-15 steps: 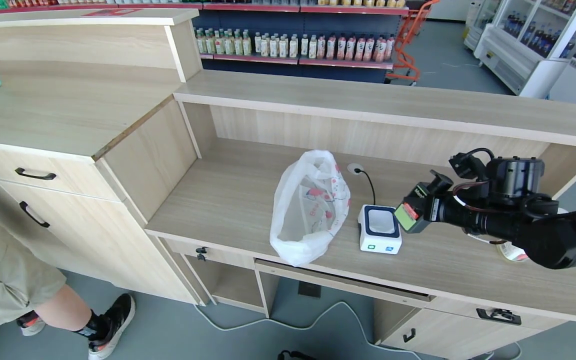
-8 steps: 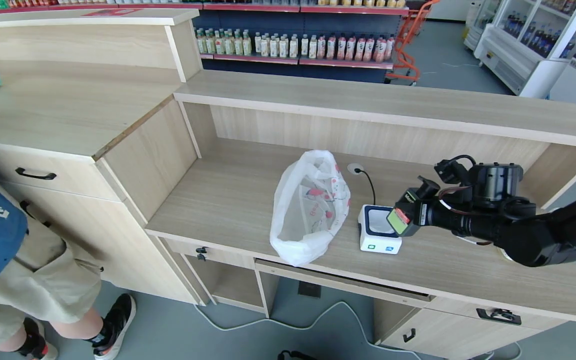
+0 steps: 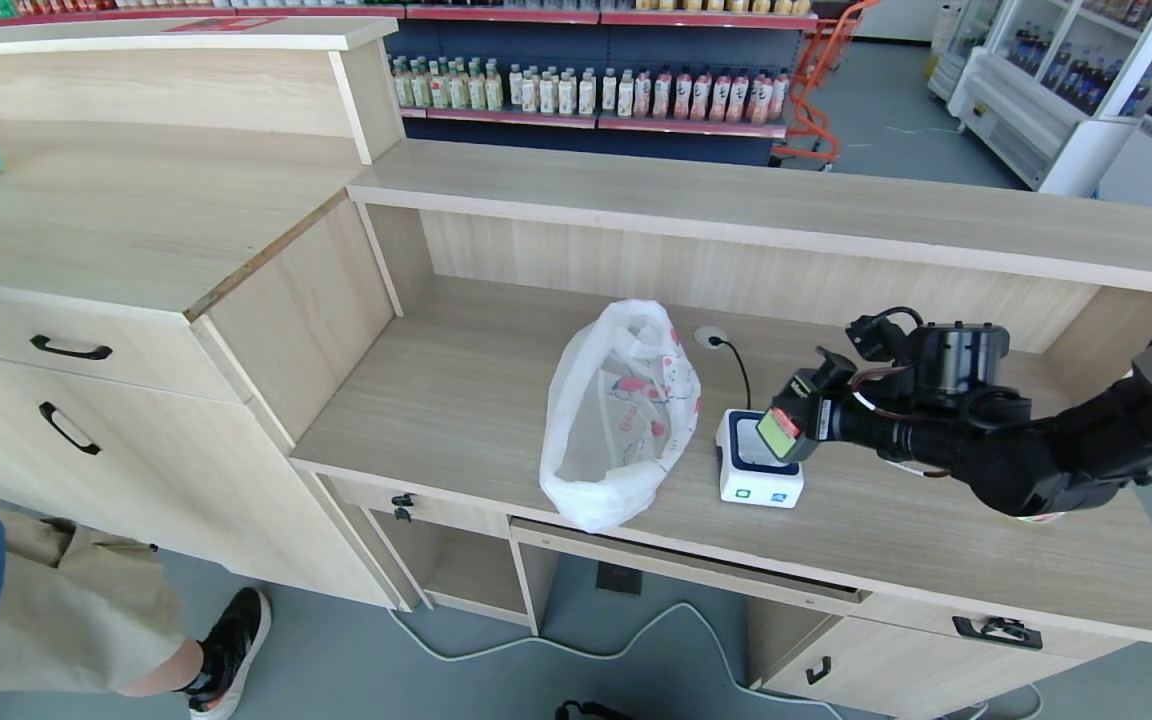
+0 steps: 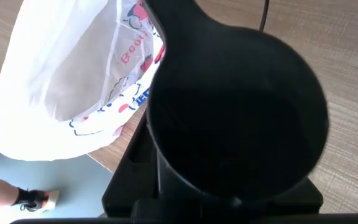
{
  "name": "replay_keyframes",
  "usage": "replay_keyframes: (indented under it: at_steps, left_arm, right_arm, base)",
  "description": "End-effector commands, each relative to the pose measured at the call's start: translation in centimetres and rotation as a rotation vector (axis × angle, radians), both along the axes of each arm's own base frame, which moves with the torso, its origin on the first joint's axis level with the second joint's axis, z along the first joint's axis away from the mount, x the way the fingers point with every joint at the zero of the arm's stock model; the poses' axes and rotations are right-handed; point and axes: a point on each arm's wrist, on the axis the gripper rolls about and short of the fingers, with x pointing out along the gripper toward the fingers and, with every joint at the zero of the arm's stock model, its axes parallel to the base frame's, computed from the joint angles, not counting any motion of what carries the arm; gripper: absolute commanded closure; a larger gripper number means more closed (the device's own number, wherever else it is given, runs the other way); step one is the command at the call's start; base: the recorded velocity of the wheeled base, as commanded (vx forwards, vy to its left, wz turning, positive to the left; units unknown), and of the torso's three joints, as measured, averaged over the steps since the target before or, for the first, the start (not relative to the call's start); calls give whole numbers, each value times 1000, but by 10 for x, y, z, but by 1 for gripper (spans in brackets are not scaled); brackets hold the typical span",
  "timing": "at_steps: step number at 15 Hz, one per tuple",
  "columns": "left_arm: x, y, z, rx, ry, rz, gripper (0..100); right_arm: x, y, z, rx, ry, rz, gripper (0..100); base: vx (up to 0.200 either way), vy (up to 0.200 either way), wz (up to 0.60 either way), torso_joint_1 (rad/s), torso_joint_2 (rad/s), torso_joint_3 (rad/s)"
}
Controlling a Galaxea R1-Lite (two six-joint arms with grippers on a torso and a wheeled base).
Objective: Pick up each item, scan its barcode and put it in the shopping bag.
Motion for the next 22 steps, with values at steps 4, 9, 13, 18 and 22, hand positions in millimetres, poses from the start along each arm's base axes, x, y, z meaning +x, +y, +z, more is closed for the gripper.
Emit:
replay_keyframes:
  at_steps: [4,9,13,18,22]
  left_arm:
    - [0,0,0,-1,0,0,0]
    - [0,0,0,-1,0,0,0]
    - [0,0,0,-1,0,0,0]
    - [0,0,0,-1,0,0,0]
    - [0,0,0,-1,0,0,0]
  right_arm:
    - [4,12,-9,14,17,40,100]
    - [11,15,-14,16,2,45,100]
    - [17,16,-15,20,-10,51,100]
    - [18,22,-21,25,-6,61,100]
    - [19,26,-23,37,-9,67,100]
  base:
    - [0,0,0,0,0,0]
    - [0,0,0,0,0,0]
    - [0,0,0,0,0,0]
    - [0,0,0,0,0,0]
    - [0,0,0,0,0,0]
